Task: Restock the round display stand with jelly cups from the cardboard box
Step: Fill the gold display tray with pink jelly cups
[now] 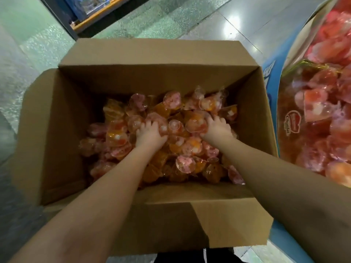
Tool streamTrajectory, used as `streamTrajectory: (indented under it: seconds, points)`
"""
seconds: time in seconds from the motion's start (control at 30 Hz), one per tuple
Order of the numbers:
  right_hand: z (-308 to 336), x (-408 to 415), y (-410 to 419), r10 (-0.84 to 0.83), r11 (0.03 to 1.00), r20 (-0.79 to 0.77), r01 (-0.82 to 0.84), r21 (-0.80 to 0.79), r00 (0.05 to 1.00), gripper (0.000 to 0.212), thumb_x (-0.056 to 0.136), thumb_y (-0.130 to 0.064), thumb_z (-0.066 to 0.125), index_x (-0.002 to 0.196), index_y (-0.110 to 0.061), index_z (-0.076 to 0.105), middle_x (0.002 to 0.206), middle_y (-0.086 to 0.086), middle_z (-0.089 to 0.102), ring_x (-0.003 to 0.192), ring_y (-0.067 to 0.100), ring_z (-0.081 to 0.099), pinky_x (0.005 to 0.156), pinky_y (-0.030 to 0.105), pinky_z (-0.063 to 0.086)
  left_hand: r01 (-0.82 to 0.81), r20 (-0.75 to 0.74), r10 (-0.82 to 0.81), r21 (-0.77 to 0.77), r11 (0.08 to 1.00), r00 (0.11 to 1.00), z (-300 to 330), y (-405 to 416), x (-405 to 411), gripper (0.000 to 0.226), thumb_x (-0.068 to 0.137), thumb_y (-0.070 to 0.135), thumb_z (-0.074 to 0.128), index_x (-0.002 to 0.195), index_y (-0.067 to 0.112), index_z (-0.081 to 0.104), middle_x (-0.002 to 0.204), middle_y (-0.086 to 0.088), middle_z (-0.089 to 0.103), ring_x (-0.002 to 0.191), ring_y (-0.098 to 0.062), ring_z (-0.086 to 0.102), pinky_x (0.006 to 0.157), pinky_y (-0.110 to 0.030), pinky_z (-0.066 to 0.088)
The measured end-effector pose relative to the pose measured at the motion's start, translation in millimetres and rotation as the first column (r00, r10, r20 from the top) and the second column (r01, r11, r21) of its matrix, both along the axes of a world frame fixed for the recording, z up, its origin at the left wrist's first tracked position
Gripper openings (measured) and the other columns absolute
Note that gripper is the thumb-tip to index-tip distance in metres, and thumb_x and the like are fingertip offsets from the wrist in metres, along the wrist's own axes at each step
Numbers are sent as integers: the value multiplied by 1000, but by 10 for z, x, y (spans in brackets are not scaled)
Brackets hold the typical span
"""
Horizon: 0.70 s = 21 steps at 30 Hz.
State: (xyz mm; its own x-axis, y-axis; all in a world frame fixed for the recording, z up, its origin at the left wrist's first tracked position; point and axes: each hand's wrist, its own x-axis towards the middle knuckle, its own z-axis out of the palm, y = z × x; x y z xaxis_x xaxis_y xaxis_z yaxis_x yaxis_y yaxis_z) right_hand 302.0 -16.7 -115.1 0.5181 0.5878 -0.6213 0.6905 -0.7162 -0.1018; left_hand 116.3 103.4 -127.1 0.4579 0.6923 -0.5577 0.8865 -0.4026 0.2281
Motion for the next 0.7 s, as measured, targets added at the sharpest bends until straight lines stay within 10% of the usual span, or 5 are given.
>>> streamTrajectory:
  seconds: [0.47, 0.7]
  points:
    - [-374, -98, 132, -197, 972, -19, 198, 128, 980, 93, 87, -60, 58, 157, -21, 10, 158, 7, 30, 145, 30, 29, 118, 46, 15, 148, -59, -145, 47, 988, 988, -355, 58, 221, 79, 84, 53, 69, 147, 19, 33, 154, -20, 20, 140, -40, 27, 111, -50, 29]
    - [-291, -31, 60, -374, 907, -115, 389, 163, 920, 100, 79, -53, 68, 157, -20, 14, 156, 6, 35, 143, 31, 31, 117, 54, 21, 94, 59, -95, 16, 995, 994, -238, 33, 222, 60, 87, 15, 63, 143, 12, 41, 153, -18, 28, 134, -38, 37, 112, -46, 36]
